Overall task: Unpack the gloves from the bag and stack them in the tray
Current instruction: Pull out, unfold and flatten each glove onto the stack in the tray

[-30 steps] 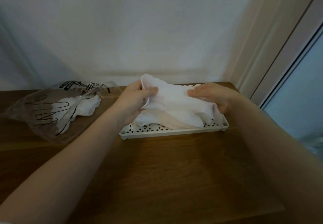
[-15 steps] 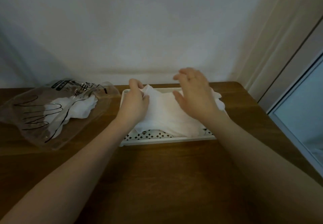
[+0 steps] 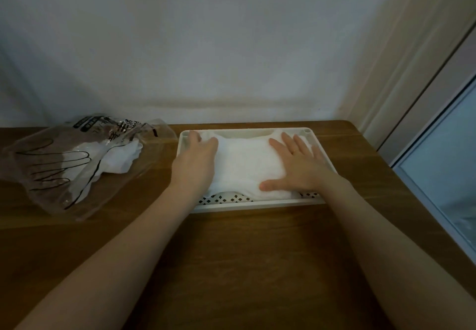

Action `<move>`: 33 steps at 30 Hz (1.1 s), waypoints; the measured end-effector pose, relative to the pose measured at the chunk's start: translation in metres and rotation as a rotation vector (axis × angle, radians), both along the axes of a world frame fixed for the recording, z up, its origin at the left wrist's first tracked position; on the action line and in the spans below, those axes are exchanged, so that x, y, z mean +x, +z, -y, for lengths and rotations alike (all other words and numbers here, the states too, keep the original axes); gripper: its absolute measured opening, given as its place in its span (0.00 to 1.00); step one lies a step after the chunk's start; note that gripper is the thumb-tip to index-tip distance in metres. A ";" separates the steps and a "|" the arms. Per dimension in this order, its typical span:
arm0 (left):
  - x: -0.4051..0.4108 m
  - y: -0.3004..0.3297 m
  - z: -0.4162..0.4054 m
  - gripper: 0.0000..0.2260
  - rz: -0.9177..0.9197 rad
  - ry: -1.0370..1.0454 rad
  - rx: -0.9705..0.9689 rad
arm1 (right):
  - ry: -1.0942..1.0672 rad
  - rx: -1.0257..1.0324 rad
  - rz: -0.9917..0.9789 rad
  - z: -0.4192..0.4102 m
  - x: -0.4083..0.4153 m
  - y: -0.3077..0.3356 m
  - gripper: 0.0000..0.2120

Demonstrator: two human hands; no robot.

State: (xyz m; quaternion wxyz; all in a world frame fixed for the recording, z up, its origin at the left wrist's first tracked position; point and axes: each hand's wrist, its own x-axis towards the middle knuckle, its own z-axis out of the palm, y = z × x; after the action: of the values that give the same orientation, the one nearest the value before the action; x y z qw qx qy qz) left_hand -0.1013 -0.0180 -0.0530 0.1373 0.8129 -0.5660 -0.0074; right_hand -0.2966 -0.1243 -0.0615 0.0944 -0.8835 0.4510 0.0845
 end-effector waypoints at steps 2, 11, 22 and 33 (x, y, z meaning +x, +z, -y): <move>0.005 -0.001 0.003 0.13 0.028 0.057 0.034 | -0.011 0.051 -0.025 0.003 -0.002 0.002 0.56; 0.010 0.020 -0.031 0.08 -0.096 -0.097 -0.355 | 0.064 -0.304 0.402 -0.049 0.042 0.054 0.23; 0.086 0.024 -0.108 0.05 0.148 0.103 -0.544 | 0.496 0.031 0.457 -0.126 0.195 0.017 0.14; 0.149 -0.002 -0.113 0.22 -0.139 0.163 -0.299 | 0.290 -0.110 0.243 -0.128 0.269 -0.012 0.11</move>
State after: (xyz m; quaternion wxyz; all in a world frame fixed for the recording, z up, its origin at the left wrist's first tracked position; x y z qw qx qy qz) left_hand 0.0480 0.0952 -0.0551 0.2955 0.8242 -0.4821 0.0316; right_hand -0.0276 0.0035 -0.0739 0.0863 -0.9468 0.3080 -0.0346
